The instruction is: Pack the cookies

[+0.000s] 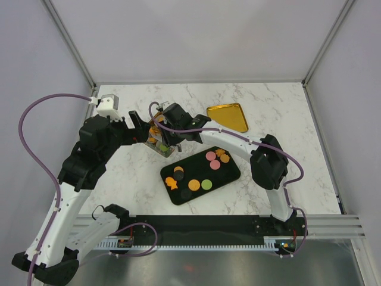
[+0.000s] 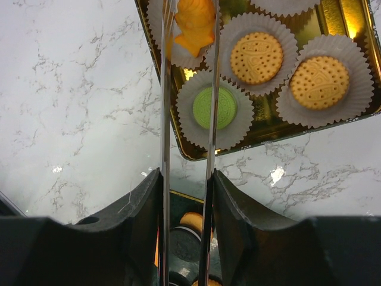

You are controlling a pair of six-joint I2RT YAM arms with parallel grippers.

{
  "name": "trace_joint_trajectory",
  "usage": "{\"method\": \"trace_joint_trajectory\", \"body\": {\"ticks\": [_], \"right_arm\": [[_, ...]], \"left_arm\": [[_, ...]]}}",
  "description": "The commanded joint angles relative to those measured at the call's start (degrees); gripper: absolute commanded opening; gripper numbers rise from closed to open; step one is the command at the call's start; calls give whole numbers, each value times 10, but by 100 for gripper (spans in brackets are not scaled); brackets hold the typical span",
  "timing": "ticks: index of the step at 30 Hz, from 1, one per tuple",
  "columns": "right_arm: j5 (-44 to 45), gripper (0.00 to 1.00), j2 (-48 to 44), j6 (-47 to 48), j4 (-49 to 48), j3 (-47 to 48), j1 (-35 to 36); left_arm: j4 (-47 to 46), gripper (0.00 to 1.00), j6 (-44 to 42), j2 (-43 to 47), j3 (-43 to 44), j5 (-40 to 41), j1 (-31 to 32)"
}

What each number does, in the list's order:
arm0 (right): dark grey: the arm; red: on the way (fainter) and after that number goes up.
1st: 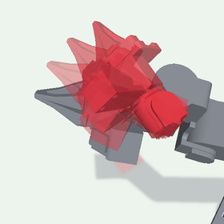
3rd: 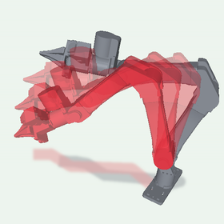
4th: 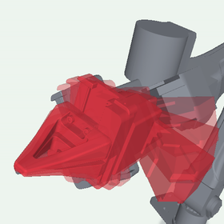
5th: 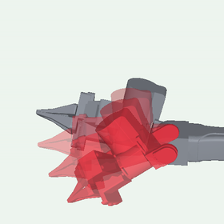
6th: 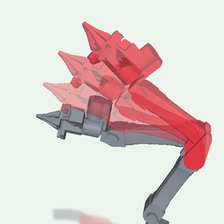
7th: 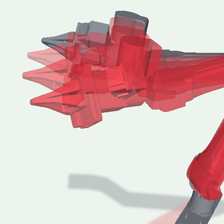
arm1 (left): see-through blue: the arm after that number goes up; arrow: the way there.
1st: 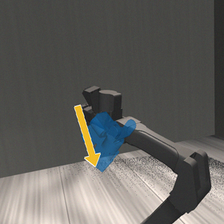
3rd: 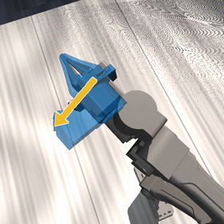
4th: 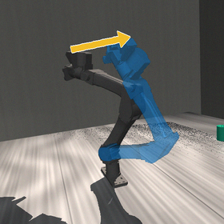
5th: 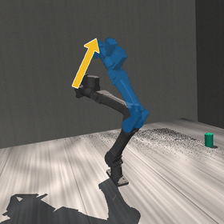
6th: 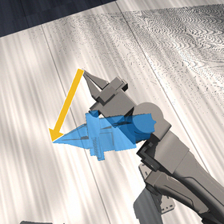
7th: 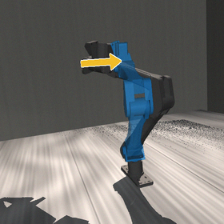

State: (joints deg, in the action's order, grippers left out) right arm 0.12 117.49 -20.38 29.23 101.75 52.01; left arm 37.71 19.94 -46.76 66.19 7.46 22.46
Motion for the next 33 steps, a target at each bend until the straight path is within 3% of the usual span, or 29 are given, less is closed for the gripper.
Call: {"method": "trace_joint_trajectory", "body": {"ticks": [1, 8, 19, 27, 33], "right_arm": [[8, 46, -8, -1, -26, 5, 5], [9, 52, -6, 3, -22, 15, 6], [31, 51, -39, 10, 5, 32, 6], [47, 51, -129, 13, 35, 23, -24], [74, 52, -230, 12, 41, -64, -100]], "left_arm": [[3, 100, 1, 1, 2, 7, -2], [3, 100, 2, 1, 2, 8, -3], [-2, 100, 3, -2, 4, 6, -3], [-11, 100, 4, -7, 8, -3, -3], [-21, 100, 4, -11, 0, -17, -3]]}}
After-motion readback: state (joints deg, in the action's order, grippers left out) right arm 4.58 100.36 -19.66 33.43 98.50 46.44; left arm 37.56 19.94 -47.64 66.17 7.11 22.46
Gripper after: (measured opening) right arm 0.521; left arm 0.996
